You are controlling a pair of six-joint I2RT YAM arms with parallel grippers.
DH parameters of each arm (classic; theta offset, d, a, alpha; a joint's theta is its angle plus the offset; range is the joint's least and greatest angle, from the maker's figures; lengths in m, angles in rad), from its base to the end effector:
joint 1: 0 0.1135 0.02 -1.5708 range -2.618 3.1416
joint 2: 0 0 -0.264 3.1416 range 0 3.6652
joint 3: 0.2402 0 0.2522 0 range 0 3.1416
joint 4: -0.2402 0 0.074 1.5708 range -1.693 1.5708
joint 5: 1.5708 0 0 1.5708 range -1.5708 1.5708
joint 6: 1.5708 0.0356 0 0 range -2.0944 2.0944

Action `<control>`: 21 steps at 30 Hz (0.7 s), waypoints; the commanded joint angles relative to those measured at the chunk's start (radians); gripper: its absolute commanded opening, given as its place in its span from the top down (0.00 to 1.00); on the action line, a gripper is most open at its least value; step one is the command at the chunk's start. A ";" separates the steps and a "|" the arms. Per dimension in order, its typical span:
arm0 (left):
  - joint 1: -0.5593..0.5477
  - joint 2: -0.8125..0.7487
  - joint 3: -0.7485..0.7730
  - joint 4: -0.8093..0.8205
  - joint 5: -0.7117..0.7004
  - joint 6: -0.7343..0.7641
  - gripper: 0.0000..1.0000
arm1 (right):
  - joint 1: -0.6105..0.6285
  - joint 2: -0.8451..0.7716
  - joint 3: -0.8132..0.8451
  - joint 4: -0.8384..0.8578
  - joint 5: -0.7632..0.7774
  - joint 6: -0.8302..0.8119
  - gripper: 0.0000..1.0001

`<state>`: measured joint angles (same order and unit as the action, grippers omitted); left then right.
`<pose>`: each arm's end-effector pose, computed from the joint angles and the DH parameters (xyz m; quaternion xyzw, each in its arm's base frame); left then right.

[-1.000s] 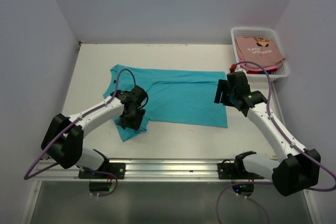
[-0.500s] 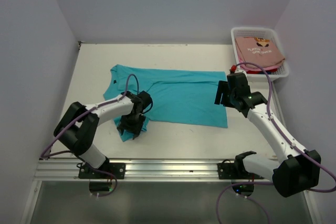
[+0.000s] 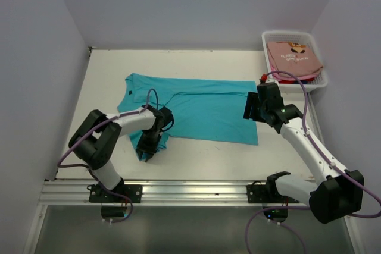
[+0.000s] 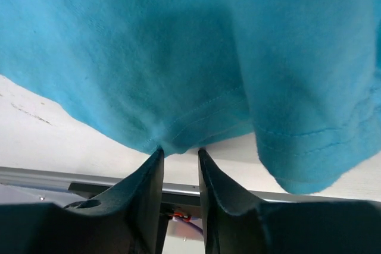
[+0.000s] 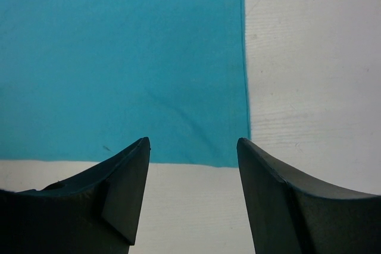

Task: Fold and stack the t-shirts
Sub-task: Fold the tshirt

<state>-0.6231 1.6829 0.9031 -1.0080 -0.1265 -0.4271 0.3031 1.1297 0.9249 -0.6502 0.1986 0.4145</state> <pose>0.1994 -0.1378 0.1395 -0.1039 -0.9867 -0.1085 0.0620 0.2224 0.0622 0.2790 0.0866 0.9286 0.0355 0.3590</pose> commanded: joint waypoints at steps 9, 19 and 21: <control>0.029 0.055 -0.026 0.052 -0.013 0.008 0.46 | 0.007 -0.039 -0.009 -0.006 0.009 -0.008 0.39; 0.079 0.070 -0.046 0.140 0.031 0.053 0.47 | 0.008 -0.059 -0.017 -0.002 0.002 -0.011 0.42; 0.080 0.064 -0.037 0.140 0.042 0.056 0.46 | 0.007 -0.062 -0.021 0.006 0.001 -0.011 0.42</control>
<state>-0.5541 1.7157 0.8898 -1.0630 -0.0860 -0.3790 0.3031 1.0931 0.9154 -0.6502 0.1982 0.4141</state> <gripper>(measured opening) 0.534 0.587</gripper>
